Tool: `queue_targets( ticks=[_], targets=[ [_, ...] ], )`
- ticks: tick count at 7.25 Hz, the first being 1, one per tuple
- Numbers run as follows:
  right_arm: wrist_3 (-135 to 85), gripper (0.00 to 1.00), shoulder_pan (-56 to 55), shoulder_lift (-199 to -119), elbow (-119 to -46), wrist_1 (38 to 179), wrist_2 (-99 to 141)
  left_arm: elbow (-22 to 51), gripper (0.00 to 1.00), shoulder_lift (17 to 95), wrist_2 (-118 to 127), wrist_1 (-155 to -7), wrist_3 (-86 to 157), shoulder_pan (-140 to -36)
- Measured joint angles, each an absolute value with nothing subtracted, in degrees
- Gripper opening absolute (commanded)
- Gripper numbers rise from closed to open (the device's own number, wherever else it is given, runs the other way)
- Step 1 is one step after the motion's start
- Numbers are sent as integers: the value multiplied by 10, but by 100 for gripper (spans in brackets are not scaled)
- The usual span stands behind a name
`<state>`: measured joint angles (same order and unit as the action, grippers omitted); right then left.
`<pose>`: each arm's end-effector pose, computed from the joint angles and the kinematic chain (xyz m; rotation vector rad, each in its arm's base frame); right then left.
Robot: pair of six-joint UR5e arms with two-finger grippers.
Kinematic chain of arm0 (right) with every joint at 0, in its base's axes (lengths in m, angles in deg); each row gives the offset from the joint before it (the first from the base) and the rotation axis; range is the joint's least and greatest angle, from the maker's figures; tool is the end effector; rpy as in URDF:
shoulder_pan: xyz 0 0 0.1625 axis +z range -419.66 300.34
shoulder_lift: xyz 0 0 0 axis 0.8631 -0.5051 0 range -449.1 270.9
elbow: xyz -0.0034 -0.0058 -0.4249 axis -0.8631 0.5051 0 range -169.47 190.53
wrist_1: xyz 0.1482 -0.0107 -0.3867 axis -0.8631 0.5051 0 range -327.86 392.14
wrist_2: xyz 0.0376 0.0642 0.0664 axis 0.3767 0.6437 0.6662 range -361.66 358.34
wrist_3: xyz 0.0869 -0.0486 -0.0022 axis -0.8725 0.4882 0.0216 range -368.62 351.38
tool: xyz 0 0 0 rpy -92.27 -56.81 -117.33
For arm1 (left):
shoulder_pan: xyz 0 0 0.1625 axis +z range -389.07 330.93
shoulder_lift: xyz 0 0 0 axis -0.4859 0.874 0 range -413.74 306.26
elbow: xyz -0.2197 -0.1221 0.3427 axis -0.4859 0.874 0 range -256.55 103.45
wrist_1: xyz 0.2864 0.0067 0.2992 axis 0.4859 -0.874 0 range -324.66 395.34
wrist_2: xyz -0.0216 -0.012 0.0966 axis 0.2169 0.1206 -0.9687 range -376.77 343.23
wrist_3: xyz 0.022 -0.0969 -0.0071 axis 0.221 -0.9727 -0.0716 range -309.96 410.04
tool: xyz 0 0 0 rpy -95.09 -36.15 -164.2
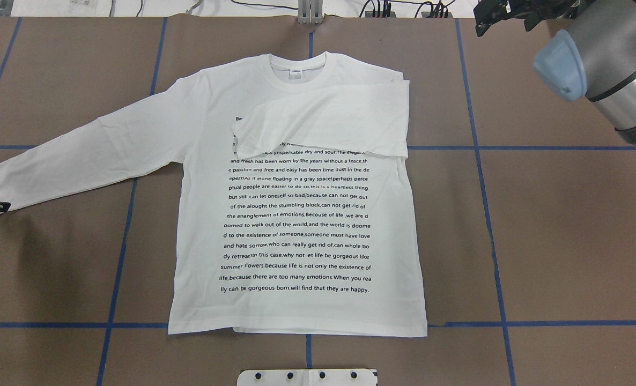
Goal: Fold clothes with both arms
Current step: 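Release the sleeve and withdraw the right gripper while the left gripper grasps the other cuff, then fold the other sleeve across the shirt body with the left gripper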
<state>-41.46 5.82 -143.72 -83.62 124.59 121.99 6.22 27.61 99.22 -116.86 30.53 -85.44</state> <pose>-0.2103 -0.6493 0.2654 0.2789 -0.7973 -0.0534 0.1729 -0.4218 0.6797 0.5218 0.7431 0.4127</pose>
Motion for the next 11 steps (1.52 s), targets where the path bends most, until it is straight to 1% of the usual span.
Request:
queue_targets(
  ticks=[3, 4, 5, 6, 9, 11],
  targets=[
    [-414, 100, 58, -1455, -859, 1246, 1220, 56, 56, 256, 986, -1195, 324, -839],
    [-414, 100, 58, -1457, -861, 1246, 1219, 55, 41, 252, 986, -1200, 327, -839],
    [-414, 100, 58, -1457, -863, 1246, 1220, 55, 22, 251, 986, -1202, 328, -838],
    [-415, 100, 58, -1458, -865, 1246, 1220, 55, 0, 251, 986, -1203, 328, -838],
    [-418, 100, 58, -1458, -872, 1246, 1221, 58, 0, 258, 992, -1204, 329, -838],
    [-421, 100, 58, -1457, -878, 1246, 1222, 83, 0, 271, 1019, -1203, 328, -859]
  ],
)
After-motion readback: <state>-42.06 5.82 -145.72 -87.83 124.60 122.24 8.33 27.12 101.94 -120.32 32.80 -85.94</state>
